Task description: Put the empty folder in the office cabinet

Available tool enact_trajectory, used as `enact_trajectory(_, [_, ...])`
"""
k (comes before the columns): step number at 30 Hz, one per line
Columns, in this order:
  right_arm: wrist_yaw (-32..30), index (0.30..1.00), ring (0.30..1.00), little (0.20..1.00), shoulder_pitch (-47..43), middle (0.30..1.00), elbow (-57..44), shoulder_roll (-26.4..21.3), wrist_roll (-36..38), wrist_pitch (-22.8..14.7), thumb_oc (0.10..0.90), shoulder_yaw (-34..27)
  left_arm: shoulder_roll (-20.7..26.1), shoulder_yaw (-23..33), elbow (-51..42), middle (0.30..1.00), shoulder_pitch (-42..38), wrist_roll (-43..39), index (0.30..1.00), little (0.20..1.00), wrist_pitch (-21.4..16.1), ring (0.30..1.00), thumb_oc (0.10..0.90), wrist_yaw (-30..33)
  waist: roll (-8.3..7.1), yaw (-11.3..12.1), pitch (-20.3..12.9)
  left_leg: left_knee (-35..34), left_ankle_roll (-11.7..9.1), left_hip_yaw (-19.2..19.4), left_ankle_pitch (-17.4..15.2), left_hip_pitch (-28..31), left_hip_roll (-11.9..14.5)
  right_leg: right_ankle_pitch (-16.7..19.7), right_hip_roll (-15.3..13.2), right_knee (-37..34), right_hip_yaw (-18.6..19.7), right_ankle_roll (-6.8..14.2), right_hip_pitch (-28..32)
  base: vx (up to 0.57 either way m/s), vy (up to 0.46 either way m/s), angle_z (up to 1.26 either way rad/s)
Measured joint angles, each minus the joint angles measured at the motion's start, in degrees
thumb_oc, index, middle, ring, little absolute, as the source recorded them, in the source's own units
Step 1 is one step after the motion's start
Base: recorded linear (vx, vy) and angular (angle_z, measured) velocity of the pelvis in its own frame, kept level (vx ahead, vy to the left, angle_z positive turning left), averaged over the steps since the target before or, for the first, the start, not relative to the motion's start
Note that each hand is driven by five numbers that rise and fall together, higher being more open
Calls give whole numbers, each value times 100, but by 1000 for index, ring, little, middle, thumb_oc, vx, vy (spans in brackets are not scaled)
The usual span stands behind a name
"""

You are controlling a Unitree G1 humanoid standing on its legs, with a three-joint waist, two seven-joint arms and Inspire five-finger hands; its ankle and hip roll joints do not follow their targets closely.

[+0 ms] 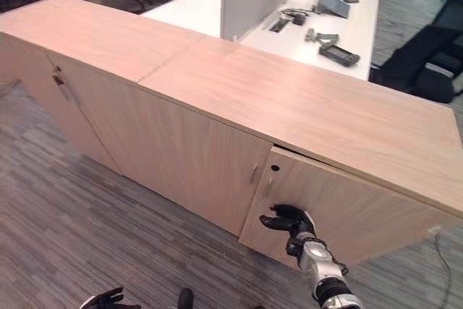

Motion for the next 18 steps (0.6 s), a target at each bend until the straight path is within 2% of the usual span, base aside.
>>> enact_trajectory(1, [164, 900, 900, 900, -105, 900, 251, -110, -5, 112, 800, 20, -58, -11, -34, 900, 139, -2, 900, 900, 3, 900, 800, -30, 58, 5, -20, -1, -44, -9, -29, 85, 41, -19, 44, 2, -36, -15, 90, 26, -27, 4])
enact_trajectory(5, [438, 900, 900, 900, -280, 900, 749, -93, 3, 143, 800, 59, -73, -234, -130, 900, 181, -2, 900, 900, 0, 900, 800, -148, 78, 2, -77, -2, -114, -4, -63, 160, 91, -57, 89, 3, -50, -63, 160, 28, -72, -1])
enact_trajectory(12, [429, 900, 900, 900, -433, 900, 942, -99, -1, 241, 800, 44, -88, -254, -329, 900, 38, -28, 900, 900, -12, 900, 800, -143, 226, -83, -205, -3, -114, 58, -64, 159, 64, -51, 38, 4, -16, -54, 90, 2, -42, -3])
enact_trajectory(16, [247, 900, 900, 900, 391, 900, -153, 67, -10, 201, 800, -93, -264, -207, -392, 900, 107, -30, 900, 900, -5, 900, 800, -109, 326, -300, -253, -8, -145, 148, -70, 180, 73, -35, 47, 4, 46, -79, 76, 10, -28, -5])
enact_trajectory(17, [189, 900, 900, 900, 719, 900, -622, 151, -8, 103, 800, -229, -286, -182, -474, 900, 159, -32, 900, 900, -5, 900, 800, -105, 326, -321, -259, -9, -165, 155, -48, 183, 79, -45, 52, 4, 42, -71, 83, 5, -34, -29])
enact_trajectory(18, [241, 900, 900, 900, 1370, 900, -1266, 428, -12, -135, 800, -271, -349, -175, -609, 900, 334, -32, 900, 900, -13, 900, 800, -123, 320, -407, -264, -10, -165, 276, -78, 295, 120, -23, 91, 4, 140, -84, 120, 6, -30, -40])
